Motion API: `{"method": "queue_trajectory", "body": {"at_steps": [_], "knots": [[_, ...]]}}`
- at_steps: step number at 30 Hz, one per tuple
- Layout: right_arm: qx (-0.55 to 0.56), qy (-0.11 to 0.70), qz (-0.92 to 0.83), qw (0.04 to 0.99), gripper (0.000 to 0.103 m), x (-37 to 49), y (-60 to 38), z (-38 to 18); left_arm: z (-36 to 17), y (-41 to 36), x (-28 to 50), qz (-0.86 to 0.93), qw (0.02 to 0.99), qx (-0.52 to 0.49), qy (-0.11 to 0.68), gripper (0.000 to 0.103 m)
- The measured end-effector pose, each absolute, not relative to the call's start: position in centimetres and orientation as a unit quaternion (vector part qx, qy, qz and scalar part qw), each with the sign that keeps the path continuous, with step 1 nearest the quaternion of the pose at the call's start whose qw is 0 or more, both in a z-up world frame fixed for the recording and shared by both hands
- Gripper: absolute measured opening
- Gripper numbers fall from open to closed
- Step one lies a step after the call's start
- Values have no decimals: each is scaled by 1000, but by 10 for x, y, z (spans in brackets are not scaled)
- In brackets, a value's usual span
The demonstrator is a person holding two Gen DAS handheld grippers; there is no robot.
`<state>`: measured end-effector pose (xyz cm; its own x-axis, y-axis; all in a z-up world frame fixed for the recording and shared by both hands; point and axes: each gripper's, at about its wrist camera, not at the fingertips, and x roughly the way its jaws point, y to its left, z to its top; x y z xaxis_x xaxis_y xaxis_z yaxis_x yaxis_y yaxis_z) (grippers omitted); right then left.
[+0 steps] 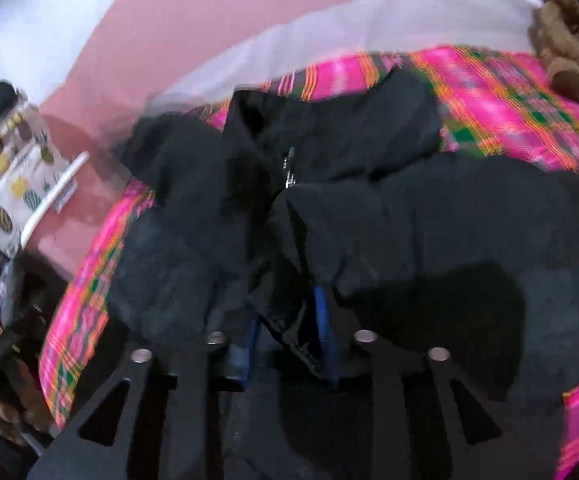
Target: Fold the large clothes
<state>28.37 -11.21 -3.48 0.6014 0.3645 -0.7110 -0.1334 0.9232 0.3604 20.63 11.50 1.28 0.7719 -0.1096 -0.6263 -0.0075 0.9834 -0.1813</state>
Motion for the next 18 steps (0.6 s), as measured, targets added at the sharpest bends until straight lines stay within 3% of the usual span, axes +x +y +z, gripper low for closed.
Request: {"method": "queue_trajectory", "body": {"at_steps": [7, 12, 18], "knots": [[106, 418, 179, 885, 59, 267, -98, -31, 20, 100, 212, -43, 937, -86, 336, 44], [108, 375, 193, 900, 59, 243, -122, -1, 32, 67, 227, -71, 937, -75, 332, 44], [118, 369, 51, 920, 59, 246, -205, -8, 11, 6, 266, -118, 926, -47, 356, 44]]}}
